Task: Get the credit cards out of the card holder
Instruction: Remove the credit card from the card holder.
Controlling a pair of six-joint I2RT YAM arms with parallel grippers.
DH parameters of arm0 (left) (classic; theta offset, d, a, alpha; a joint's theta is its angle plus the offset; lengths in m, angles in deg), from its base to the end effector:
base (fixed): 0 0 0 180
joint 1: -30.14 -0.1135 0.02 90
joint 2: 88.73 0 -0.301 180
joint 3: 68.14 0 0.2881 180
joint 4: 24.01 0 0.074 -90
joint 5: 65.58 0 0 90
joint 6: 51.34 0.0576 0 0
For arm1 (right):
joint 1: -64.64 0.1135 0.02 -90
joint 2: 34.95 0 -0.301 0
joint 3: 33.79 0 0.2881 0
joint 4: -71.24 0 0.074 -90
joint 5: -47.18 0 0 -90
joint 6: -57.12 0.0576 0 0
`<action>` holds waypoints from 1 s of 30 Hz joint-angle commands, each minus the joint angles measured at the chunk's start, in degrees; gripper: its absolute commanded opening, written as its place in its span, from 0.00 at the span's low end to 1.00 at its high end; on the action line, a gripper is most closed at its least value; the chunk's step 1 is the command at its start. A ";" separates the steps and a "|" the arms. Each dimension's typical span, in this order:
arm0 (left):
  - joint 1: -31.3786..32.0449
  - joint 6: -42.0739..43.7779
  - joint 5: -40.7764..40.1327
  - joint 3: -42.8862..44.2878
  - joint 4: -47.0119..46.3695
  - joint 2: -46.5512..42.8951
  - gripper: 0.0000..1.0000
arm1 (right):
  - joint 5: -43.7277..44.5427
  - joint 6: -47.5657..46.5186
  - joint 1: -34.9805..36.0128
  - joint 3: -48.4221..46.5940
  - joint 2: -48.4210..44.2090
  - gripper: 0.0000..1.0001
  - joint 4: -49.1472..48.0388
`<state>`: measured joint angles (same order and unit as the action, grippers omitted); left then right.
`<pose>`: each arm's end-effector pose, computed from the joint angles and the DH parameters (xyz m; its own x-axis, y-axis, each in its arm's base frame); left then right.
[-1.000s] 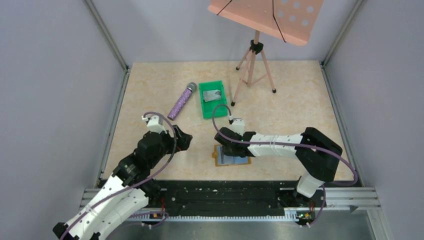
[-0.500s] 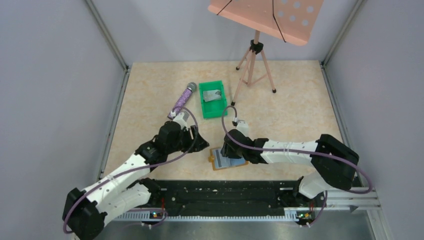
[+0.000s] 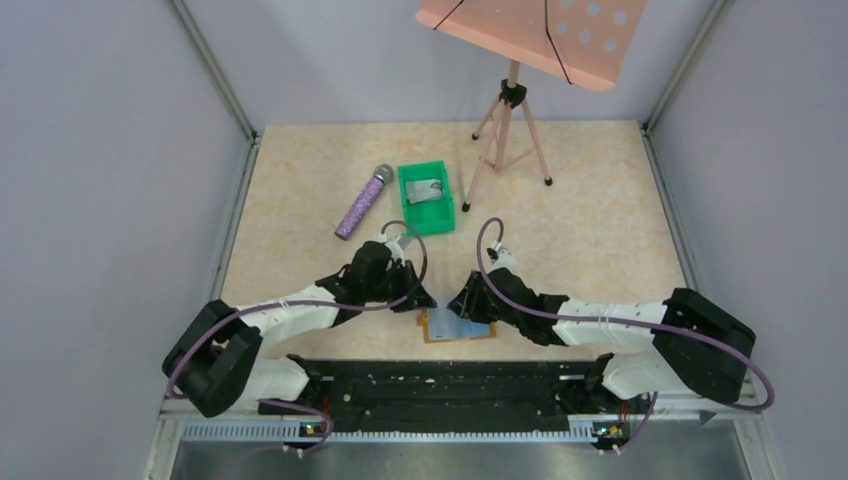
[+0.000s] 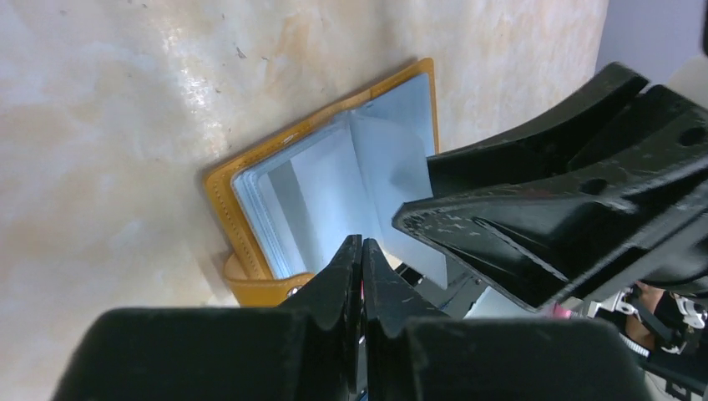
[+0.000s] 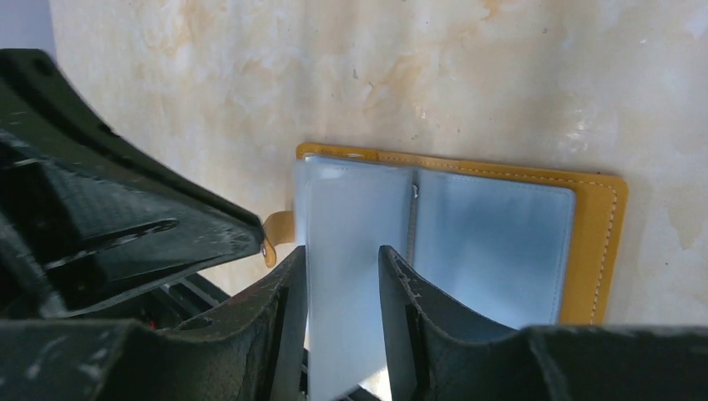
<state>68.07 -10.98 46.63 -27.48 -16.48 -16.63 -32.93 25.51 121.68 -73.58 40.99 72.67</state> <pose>0.2014 -0.1845 0.1696 -0.9315 -0.1684 -0.3223 0.1407 0.6505 -0.7464 0.1623 0.2322 0.1558 -0.8148 0.2855 -0.5046 -0.1119 0.7766 0.6200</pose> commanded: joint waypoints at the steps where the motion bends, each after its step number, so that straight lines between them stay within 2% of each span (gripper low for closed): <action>1: 1.31 -0.68 3.31 0.31 -8.74 5.64 0.05 | -1.11 0.66 -1.06 2.09 -3.73 0.36 -7.13; 6: 3.34 -1.55 4.09 1.71 -12.23 13.20 0.03 | -1.32 0.65 -1.58 2.90 -4.61 0.36 -6.73; 9: 4.45 -1.93 4.11 2.82 -12.24 14.29 0.01 | -1.04 -0.10 -1.61 2.61 -5.70 0.36 -5.06; 12: 4.47 -1.69 0.35 2.86 -8.81 11.32 0.01 | -0.62 -2.27 -1.60 0.43 -6.40 0.46 -0.69; 14: 4.43 -0.59 -4.27 3.63 -3.17 8.47 0.02 | -0.26 -3.11 -1.52 -1.34 -5.98 0.50 2.59; 18: 4.43 1.02 -8.70 4.25 3.27 4.24 0.02 | 1.36 -3.46 -0.56 -4.38 -3.77 0.53 7.64; 25: 4.43 2.87 -11.40 4.16 8.06 3.76 0.05 | 5.67 -3.84 2.90 -10.27 1.70 0.62 14.76; 30: 4.43 3.58 -12.32 3.48 9.43 2.36 0.07 | 9.02 -3.49 4.74 -13.53 4.95 0.63 19.63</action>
<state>72.51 -9.17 36.49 -24.61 -8.76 -12.22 -28.21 22.58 124.89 -83.37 44.14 87.38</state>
